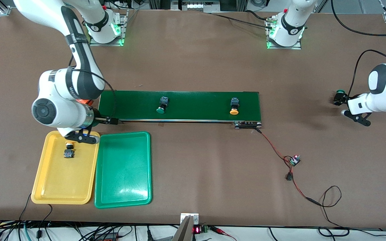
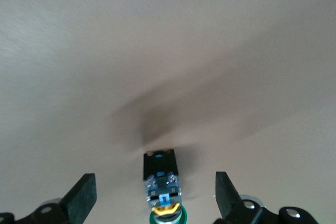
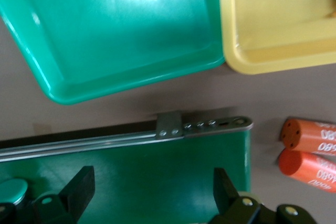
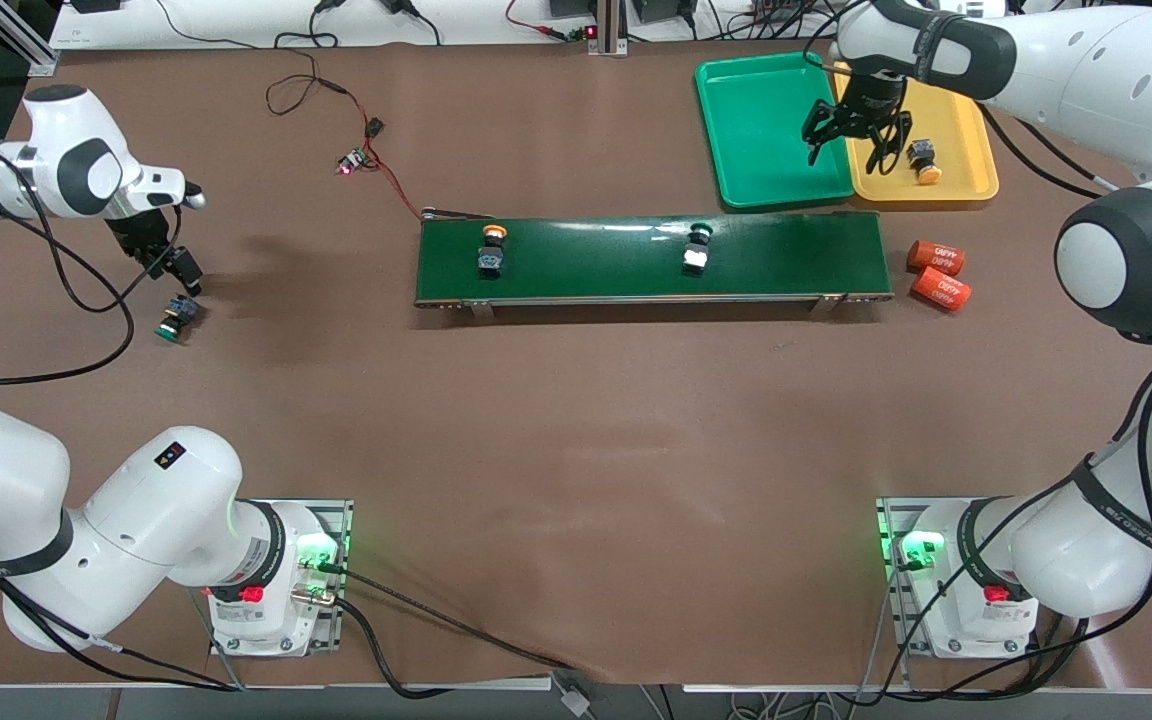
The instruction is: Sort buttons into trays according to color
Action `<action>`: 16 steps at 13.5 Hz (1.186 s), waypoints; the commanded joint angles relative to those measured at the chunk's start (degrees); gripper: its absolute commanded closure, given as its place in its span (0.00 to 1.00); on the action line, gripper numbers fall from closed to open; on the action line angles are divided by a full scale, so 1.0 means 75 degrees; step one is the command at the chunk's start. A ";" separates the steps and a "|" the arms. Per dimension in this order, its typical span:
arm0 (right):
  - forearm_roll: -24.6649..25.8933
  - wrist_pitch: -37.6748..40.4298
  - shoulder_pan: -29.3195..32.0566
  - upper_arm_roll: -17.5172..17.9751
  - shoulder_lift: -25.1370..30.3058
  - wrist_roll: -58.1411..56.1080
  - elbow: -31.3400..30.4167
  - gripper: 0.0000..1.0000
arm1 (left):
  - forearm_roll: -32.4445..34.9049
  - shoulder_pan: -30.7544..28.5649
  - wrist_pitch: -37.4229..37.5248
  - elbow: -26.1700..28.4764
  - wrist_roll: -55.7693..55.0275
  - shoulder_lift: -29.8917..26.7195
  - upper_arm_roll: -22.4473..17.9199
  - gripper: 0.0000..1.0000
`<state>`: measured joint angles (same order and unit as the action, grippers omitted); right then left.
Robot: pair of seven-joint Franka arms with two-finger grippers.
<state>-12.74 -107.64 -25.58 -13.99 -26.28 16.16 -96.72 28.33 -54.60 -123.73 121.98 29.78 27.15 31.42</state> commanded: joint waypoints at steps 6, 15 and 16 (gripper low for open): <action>-0.0012 0.0816 -0.0047 -0.0303 0.1229 -0.1167 -0.0696 0.00 | 0.0992 -0.0220 -0.0706 0.0623 0.0223 -0.0022 0.0111 0.00; -0.0245 -0.0249 0.0246 -0.0268 0.2520 -0.1346 -0.2817 0.00 | 0.1004 -0.0559 -0.0718 0.0623 0.0881 0.0001 0.0123 0.09; -0.0652 -0.0354 0.0235 -0.0268 0.2497 -0.1334 -0.2969 0.00 | 0.1004 -0.0559 -0.0718 0.0658 0.0881 0.0001 0.0123 0.29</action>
<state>-14.08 -107.90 -24.20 -16.61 -9.79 6.85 -115.00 34.70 -58.17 -128.62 126.17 35.44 27.57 31.61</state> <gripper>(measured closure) 0.000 0.044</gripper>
